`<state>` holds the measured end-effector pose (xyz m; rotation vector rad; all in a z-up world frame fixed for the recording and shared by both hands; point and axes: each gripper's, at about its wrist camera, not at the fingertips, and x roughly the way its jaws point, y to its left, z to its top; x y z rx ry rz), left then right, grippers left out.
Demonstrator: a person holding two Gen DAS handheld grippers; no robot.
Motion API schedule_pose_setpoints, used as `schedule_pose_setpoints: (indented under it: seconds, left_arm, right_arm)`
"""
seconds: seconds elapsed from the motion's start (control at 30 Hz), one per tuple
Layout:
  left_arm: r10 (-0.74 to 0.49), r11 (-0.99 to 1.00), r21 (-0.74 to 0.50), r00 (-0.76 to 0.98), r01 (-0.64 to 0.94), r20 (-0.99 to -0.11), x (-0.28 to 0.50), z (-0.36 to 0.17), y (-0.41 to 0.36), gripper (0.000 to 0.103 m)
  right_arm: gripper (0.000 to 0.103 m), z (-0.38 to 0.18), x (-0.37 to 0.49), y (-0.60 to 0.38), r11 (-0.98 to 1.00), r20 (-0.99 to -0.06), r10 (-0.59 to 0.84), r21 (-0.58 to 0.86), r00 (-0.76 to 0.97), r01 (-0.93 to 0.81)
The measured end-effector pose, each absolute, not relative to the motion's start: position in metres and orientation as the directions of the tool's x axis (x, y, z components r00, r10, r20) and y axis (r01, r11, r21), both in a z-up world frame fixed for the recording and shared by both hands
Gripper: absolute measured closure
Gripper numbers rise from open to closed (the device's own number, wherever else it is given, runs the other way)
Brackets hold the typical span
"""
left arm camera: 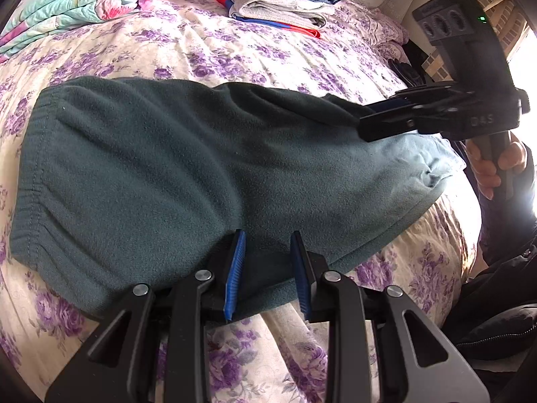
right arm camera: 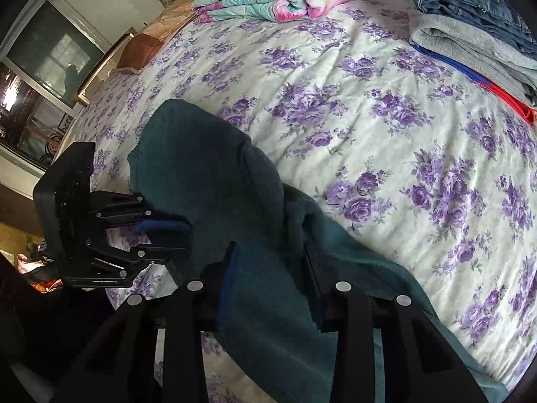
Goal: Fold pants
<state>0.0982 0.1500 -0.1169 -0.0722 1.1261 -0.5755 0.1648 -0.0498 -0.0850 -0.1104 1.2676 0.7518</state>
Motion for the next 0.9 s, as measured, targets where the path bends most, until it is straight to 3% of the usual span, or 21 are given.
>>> schedule_pose_setpoints:
  seconds: [0.13,0.3,0.37,0.4,0.77,0.9]
  left_arm:
    - [-0.468,0.853,-0.336,0.302,0.399,-0.830,0.099,-0.117,0.149,0.076]
    - [-0.467,0.853,-0.334,0.302,0.400,-0.831,0.099,-0.118,0.149,0.076]
    - [-0.469,0.853,-0.336,0.302,0.400,-0.830,0.099,-0.118,0.149,0.076]
    - [-0.470,0.852,-0.337,0.301,0.400,-0.830,0.099,-0.118,0.149,0.076]
    - [-0.466,0.853,-0.331,0.303,0.404,-0.831,0.098,-0.118,0.149,0.075]
    - [-0.468,0.852,-0.333,0.303,0.404,-0.830,0.097,-0.118,0.148,0.075]
  right_arm:
    - [0.073,-0.093,0.176,-0.054,0.767,-0.883,0.463,0.351,0.083,-0.537]
    - [0.073,-0.105,0.205,-0.051,0.758,-0.851,0.523,0.436,0.053,-0.485]
    - [0.081,-0.109,0.214,-0.054,0.771,-0.851,0.523,0.442,0.058,-0.459]
    - [0.094,-0.111,0.218,-0.058,0.779,-0.851,0.521,0.443,0.065,-0.444]
    - [0.099,-0.083,0.241,-0.075,0.843,-0.836,0.479,0.354,0.266,-0.406]
    - [0.099,-0.107,0.261,-0.074,0.859,-0.864,0.450,0.350,0.226,-0.374]
